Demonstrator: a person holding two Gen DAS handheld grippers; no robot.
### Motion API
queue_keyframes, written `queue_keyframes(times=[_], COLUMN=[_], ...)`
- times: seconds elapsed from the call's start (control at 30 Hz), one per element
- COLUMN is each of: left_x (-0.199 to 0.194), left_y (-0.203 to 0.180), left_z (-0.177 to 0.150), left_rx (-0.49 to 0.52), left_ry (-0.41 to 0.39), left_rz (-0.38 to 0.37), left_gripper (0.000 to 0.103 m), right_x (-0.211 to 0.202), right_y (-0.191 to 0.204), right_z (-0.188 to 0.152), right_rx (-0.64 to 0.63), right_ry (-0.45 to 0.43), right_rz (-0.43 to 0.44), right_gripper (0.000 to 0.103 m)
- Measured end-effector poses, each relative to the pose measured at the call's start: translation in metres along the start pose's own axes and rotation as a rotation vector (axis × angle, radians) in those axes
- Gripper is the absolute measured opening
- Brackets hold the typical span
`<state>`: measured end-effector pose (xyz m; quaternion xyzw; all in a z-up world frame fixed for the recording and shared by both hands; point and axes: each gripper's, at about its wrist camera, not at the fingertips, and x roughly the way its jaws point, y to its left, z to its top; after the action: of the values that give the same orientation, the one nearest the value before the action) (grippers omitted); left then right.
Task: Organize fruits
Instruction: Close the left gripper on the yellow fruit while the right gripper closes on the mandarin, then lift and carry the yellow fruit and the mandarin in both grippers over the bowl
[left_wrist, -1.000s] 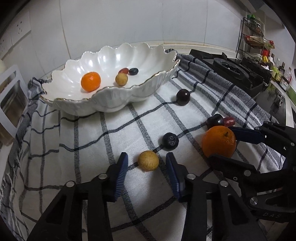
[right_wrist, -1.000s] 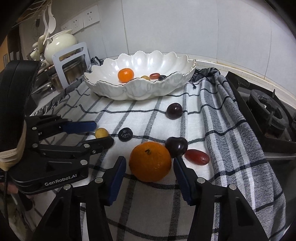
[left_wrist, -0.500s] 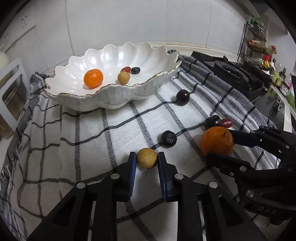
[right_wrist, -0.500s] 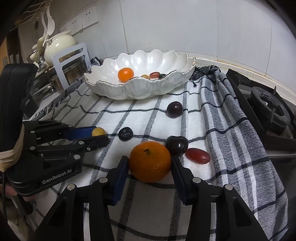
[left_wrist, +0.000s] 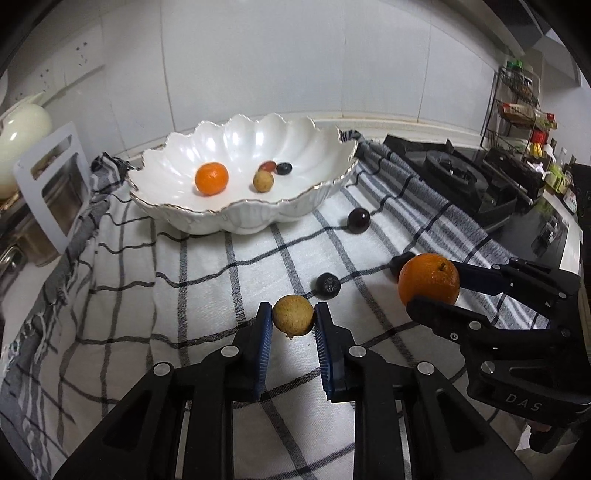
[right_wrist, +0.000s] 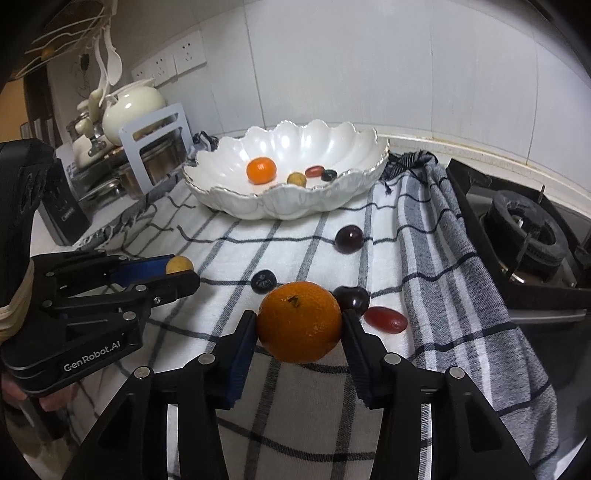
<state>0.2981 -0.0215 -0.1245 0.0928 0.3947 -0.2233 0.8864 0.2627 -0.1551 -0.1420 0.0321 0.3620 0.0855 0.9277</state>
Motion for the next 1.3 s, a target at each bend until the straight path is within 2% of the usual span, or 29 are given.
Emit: queue_keyframes(times=[0.3, 0.77, 1.3], left_x=[-0.027, -0.065, -0.065], left_y=[-0.005, -0.007, 0.013], left_z=[0.006, 0.033, 0.085], left_rx=[-0.039, -0.07, -0.126], left_ry=[-0.056, -0.18, -0.257], left_rz=[0.023, 0.075, 0.138], left_gripper=[0.024, 0.024, 0.024], right_x=[-0.022, -0.057, -0.043], right_y=[0.001, -0.001, -0.008], right_z=[0.013, 0.052, 0.107], right_rx=[-0.022, -0.08, -0.072], right_ry=[-0.059, -0.204, -0.247], right_rz=[0.009, 0.001, 0.032], right_gripper=[0.047, 0.048, 0.048])
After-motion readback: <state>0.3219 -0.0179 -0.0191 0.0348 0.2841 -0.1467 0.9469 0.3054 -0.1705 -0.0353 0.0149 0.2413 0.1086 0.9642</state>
